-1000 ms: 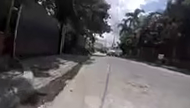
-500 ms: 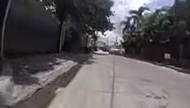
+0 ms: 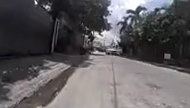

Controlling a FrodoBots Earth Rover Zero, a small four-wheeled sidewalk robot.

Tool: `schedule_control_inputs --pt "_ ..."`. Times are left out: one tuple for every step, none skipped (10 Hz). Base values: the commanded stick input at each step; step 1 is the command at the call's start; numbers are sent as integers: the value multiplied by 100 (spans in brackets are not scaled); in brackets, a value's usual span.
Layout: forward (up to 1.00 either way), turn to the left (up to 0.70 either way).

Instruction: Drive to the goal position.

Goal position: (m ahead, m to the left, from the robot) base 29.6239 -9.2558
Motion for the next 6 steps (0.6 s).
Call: schedule_control_inputs --pt "100 0" --pt "100 0" --pt "100 0" --pt "100 0" --pt "100 0" --pt "100 0"
